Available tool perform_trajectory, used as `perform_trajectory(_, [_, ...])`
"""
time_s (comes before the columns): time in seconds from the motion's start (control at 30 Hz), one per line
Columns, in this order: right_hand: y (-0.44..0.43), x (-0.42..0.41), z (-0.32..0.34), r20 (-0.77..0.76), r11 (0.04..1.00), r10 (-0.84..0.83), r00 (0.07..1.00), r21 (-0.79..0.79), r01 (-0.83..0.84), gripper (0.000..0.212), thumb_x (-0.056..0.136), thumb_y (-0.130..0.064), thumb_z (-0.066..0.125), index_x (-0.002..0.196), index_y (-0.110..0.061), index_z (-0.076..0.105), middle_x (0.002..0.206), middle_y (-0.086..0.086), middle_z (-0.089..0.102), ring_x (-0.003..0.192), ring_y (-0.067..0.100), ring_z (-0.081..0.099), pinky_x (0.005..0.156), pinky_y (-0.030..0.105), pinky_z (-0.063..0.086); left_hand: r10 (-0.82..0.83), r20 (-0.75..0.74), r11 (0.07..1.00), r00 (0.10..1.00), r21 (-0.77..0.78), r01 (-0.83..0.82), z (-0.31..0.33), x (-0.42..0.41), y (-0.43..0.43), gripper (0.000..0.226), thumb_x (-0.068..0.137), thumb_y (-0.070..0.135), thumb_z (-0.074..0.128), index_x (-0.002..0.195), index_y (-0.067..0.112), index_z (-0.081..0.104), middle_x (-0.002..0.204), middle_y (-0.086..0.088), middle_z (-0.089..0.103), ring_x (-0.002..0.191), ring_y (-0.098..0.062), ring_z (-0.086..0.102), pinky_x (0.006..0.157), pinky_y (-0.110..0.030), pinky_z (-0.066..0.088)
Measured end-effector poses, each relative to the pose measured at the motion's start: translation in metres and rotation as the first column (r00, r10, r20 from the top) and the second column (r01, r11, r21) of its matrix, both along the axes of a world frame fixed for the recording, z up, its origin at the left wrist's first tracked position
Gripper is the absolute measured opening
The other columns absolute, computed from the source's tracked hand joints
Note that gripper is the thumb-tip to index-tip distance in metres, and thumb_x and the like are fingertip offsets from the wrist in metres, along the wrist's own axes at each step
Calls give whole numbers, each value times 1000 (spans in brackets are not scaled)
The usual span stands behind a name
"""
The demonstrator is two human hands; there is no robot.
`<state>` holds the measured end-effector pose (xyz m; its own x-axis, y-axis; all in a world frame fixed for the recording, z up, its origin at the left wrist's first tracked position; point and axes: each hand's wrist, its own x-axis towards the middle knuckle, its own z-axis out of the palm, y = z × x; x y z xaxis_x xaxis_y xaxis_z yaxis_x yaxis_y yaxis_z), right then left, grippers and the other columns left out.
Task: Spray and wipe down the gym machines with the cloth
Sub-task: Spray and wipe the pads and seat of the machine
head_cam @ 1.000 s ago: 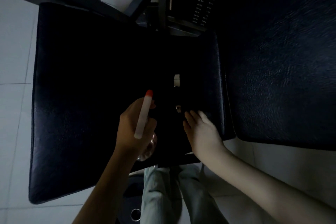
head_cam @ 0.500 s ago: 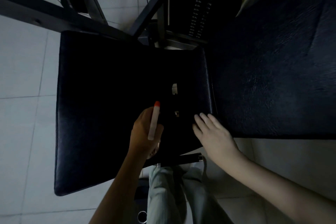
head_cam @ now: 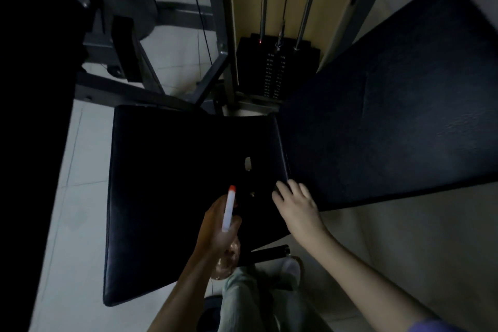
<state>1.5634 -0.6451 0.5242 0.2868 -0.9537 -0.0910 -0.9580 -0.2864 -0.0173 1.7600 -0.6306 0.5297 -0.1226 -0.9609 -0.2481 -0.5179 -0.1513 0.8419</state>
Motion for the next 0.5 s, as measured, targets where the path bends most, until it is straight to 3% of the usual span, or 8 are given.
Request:
perform_trajectory(0.03, [-1, -5, 11, 21, 998, -34, 999, -45, 35, 47, 52, 1, 82, 97, -7, 72, 109, 13, 66, 96, 33, 63, 83, 41, 53, 6, -49, 999, 999, 35, -4, 9, -4, 0, 43, 80, 35, 53, 122, 28, 47, 109, 9, 55, 101, -8, 56, 87, -31, 50])
perform_trajectory(0.1, [-5, -20, 32, 52, 987, -82, 995, -131, 89, 47, 57, 4, 76, 103, -7, 70, 115, 15, 64, 100, 35, 62, 84, 44, 51, -13, -91, 998, 996, 53, 18, 23, -12, 0, 32, 82, 26, 56, 108, 38, 41, 100, 16, 49, 92, 2, 52, 81, -24, 46])
perform_trajectory(0.17, [-11, -37, 55, 92, 969, -139, 986, -194, 155, 51, 59, 7, 73, 107, -7, 68, 120, 14, 62, 105, 35, 59, 87, 46, 49, -33, -76, 999, 997, 11, 34, 36, -18, -1, 33, 85, 14, 55, 104, 38, 44, 97, 19, 46, 87, 7, 51, 74, -13, 43])
perform_trajectory(0.23, [-15, -50, 75, 119, 947, -190, 974, -241, 214, 55, 60, 10, 72, 111, -8, 67, 125, 12, 60, 112, 33, 55, 91, 47, 47, -62, -82, 997, 995, -41, 59, 46, -23, -7, 33, 80, 17, 52, 105, 37, 47, 96, 17, 51, 89, 8, 53, 72, -9, 45])
perform_trajectory(0.33, [-22, -66, 108, 135, 908, -223, 965, -333, 256, 55, 65, 11, 70, 115, -9, 65, 129, 11, 57, 119, 30, 50, 96, 48, 42, -105, -127, 994, 986, -27, 102, 64, -35, -20, 33, 76, 17, 52, 99, 41, 48, 90, 5, 58, 84, -3, 58, 71, -16, 50])
perform_trajectory(0.43, [-32, -87, 133, 111, 869, -295, 949, -383, 315, 54, 65, 10, 70, 115, -8, 64, 130, 11, 57, 120, 32, 51, 98, 48, 41, -157, -181, 987, 971, -47, 151, 78, -51, -32, 27, 74, 13, 52, 99, 21, 58, 85, -6, 60, 75, -19, 60, 66, -34, 51])
perform_trajectory(0.5, [-38, -106, 151, 93, 841, -353, 931, -404, 360, 53, 64, 10, 71, 114, -7, 65, 129, 13, 57, 119, 34, 52, 97, 48, 41, -212, -202, 977, 956, -78, 200, 95, -64, -42, 28, 73, 12, 52, 100, 14, 58, 85, -6, 61, 75, -20, 60, 66, -32, 50])
